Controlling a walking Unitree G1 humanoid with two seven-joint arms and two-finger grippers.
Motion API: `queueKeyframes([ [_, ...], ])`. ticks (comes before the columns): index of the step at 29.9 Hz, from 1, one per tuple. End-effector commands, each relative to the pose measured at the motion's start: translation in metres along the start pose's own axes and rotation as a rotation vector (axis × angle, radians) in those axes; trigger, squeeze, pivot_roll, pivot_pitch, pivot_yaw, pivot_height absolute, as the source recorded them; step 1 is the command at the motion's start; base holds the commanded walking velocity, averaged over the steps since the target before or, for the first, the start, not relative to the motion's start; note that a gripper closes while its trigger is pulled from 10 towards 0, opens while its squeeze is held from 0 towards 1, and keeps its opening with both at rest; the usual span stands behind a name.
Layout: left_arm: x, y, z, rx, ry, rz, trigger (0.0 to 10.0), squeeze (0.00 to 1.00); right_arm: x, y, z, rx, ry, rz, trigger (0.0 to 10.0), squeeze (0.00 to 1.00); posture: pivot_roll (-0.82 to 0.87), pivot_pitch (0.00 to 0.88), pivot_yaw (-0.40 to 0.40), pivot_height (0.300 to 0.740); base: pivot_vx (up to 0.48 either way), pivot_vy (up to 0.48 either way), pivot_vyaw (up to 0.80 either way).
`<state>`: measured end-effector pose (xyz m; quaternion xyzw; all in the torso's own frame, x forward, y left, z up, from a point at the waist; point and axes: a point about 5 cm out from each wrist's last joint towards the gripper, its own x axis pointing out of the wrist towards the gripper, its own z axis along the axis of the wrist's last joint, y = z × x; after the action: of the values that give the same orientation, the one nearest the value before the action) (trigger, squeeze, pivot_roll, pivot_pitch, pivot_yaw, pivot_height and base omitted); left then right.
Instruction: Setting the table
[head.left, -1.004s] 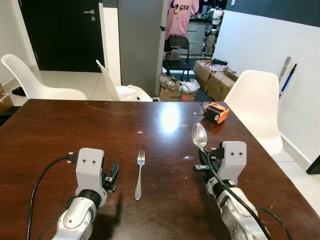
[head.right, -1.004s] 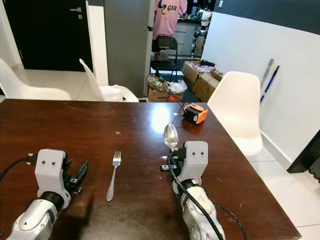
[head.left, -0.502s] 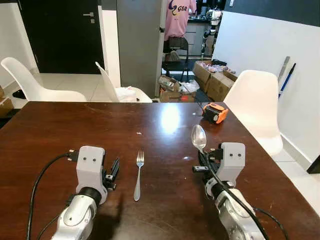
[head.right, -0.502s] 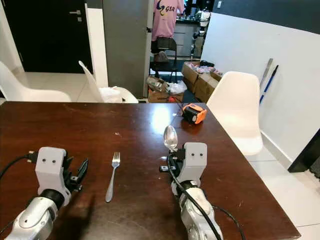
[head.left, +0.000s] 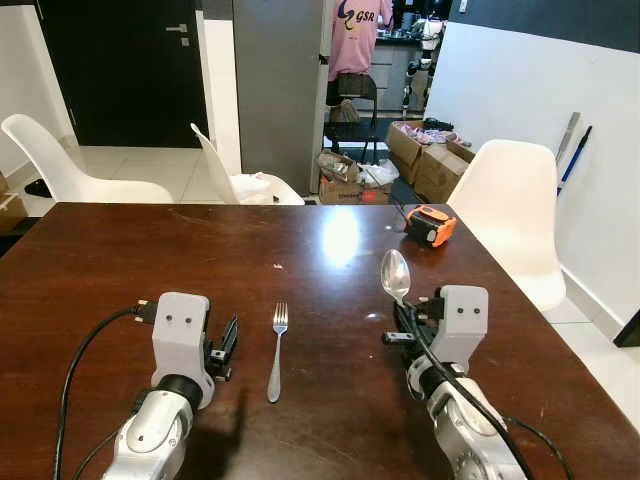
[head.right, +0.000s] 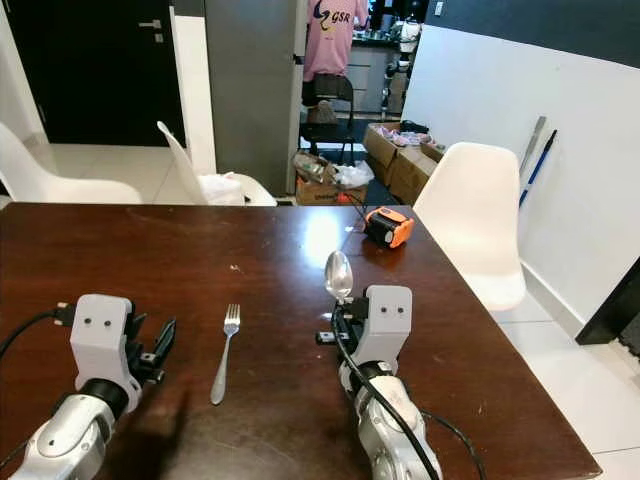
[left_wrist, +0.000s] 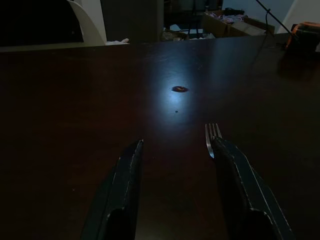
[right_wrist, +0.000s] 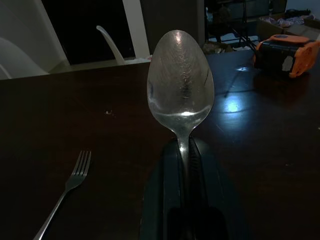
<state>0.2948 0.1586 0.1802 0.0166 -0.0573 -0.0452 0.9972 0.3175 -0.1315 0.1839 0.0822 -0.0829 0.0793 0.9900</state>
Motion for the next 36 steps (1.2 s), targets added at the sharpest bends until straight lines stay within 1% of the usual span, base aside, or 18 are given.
queueKeyframes([
  [1, -0.0023, 0.0009, -0.0031, 0.003, 0.016, 0.009, 10.0, 0.0, -0.0017, -0.0013, -0.0044, 0.011, 0.009, -0.005, 10.0, 0.0, 0.04, 0.079, 0.04, 0.74, 0.0, 0.0, 0.0],
  [14, -0.0014, 0.0018, -0.002, 0.0, 0.011, 0.011, 10.0, 0.0, -0.0015, -0.0009, -0.0051, 0.013, 0.011, -0.007, 10.0, 0.0, 0.04, 0.078, 0.043, 0.74, 0.0, 0.0, 0.0],
  [36, -0.0031, 0.0029, -0.0025, 0.008, 0.014, 0.014, 10.0, 0.0, -0.0016, 0.0, -0.0072, 0.017, 0.017, -0.004, 10.0, 0.0, 0.05, 0.081, 0.045, 0.74, -0.326, 0.0, 0.0],
])
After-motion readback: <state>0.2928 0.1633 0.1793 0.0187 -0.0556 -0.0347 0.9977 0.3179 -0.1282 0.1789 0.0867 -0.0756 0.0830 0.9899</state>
